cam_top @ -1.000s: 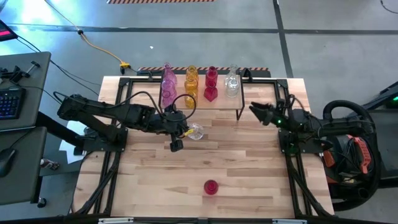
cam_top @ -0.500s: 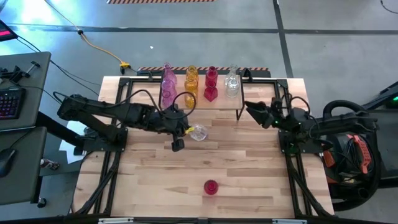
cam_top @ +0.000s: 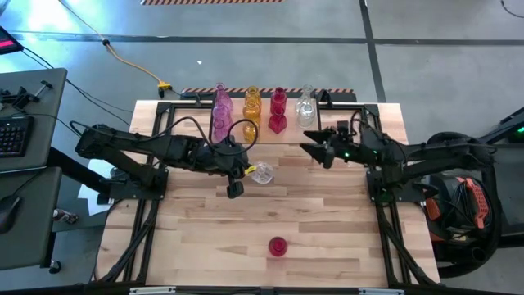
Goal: Sort vases onto shelf
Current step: Put the transparent vase on the shelf and align it with the other transparent vases
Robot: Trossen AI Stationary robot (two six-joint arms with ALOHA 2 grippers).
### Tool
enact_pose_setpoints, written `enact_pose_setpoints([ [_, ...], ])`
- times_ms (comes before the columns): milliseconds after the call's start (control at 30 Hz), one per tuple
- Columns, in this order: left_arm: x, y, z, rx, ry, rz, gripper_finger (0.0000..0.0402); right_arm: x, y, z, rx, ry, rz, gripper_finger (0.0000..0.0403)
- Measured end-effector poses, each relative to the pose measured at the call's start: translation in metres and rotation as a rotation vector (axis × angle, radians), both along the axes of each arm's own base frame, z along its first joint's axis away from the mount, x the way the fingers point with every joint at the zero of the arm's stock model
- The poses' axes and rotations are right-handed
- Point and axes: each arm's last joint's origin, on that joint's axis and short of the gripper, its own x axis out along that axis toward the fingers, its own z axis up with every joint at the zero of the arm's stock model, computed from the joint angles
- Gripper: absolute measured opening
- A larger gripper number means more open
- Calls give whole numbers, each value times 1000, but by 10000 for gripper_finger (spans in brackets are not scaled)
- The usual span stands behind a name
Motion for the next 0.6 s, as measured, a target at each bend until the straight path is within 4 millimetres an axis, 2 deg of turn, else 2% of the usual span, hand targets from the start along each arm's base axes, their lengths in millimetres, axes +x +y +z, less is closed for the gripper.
enact_pose_setpoints([
  [100, 0, 0, 0, 0, 0, 0, 3, 10, -1, 13, 15, 95, -20, 390],
  [233, 0, 0, 0, 0, 0, 0, 3, 25, -1, 18, 39, 142, -21, 390],
  [600, 0, -2, 0, -26, 8, -51, 3, 69, 1, 5, 170, 229, 199, 390],
])
